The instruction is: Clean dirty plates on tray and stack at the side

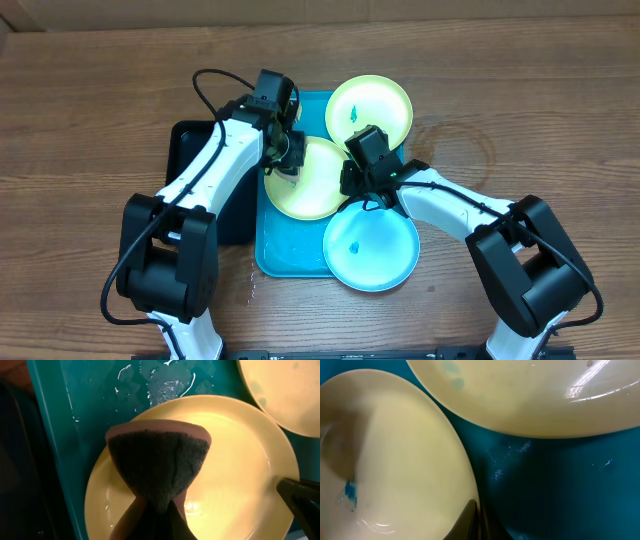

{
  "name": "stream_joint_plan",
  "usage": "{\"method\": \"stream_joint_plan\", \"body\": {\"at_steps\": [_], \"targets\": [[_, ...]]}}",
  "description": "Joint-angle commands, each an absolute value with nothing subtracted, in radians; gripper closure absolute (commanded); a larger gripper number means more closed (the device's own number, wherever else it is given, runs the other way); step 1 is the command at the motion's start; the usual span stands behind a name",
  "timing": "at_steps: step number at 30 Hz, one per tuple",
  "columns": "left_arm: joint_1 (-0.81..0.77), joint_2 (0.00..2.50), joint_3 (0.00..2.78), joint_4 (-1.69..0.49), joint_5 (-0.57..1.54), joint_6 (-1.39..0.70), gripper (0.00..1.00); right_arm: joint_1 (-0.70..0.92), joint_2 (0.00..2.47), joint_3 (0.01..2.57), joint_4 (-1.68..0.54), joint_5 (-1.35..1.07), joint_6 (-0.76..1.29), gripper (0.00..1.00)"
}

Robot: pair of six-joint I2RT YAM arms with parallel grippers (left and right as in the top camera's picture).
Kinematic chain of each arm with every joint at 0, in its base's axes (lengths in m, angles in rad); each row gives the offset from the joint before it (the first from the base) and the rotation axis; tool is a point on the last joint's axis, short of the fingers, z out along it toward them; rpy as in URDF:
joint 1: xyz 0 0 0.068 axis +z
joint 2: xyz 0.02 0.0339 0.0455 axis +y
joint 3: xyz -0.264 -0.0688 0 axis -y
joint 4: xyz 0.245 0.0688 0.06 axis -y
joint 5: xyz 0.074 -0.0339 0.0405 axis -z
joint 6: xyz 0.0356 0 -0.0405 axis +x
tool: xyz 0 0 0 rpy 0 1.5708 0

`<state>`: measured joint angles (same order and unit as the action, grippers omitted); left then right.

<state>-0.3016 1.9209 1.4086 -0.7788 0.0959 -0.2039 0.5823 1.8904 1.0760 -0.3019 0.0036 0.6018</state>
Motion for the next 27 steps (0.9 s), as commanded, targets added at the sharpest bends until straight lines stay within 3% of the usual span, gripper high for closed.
{"method": "stream_joint_plan", "body": {"at_steps": [1,13,27], "targets": [[-0.302,1.909,1.401,-0.780,0.060,-0.207,0.96,0.579,1.887,1.088,-0.308,-0.001,0.603,0.96],[-0.303,1.914,1.201,-0.616,0.038,-0.251,0.96,0.579,1.887,1.088,-0.308,-0.002,0.603,0.96],[-0.302,1.975,1.200,-0.633,0.362,-0.247,0.96,0.579,1.887,1.088,-0.308,-0.002,0.603,0.96]]}}
